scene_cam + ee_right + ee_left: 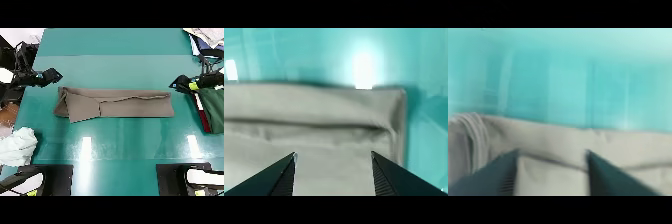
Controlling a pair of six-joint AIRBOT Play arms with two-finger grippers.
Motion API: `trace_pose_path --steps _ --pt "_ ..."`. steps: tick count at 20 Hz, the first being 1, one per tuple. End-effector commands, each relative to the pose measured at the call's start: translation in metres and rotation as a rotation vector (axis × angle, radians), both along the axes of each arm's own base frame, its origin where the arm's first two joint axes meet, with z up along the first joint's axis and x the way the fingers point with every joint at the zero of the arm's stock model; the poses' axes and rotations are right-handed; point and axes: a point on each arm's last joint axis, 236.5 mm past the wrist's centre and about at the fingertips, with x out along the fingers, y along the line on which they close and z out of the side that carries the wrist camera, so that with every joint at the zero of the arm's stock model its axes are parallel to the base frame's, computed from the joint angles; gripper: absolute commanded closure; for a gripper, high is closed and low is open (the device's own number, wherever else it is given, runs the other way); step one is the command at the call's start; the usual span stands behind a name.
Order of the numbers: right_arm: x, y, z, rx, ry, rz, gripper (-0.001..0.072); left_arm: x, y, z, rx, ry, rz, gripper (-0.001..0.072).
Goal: Fold the shirts.
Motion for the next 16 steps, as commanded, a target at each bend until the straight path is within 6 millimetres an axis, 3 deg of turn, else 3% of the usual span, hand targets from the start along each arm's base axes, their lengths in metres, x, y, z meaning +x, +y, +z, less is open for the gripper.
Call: trace_pose_path --steps 1,5,7,9,14,15,16 --pt "-0.036 -0.016 -0.013 0.059 0.096 0.053 0.0175 -0.022 -0.014 -0.007 -0.008 0.105 -0.085 0.0656" --pt "-0.062 -0.036 -0.055 0.114 0.188 -0.010 0.0176 -0.036 -0.020 -0.014 0.003 0.154 -0.146 0.0684" --pt "-0.063 -0.027 -0.068 0.196 0.198 -0.006 0.0183 -0.039 -0.021 -0.015 0.000 0.164 -0.152 0.0684" --pt "-0.058 -0.017 -0.078 0.267 0.204 -0.005 0.0264 -0.039 -0.021 -0.015 -0.001 0.165 -0.153 0.0684" --pt "-0.052 0.016 -0.099 0.300 0.231 0.056 0.0268 -0.047 -0.025 -0.018 -0.009 0.199 -0.173 0.0684" --pt "-0.049 0.020 -0.100 0.285 0.218 0.067 0.0294 -0.051 -0.029 -0.021 -0.009 0.216 -0.190 0.0684" --pt "-0.045 0.022 -0.101 0.269 0.198 0.079 0.0426 -0.055 -0.037 -0.025 -0.008 0.234 -0.214 0.0684"
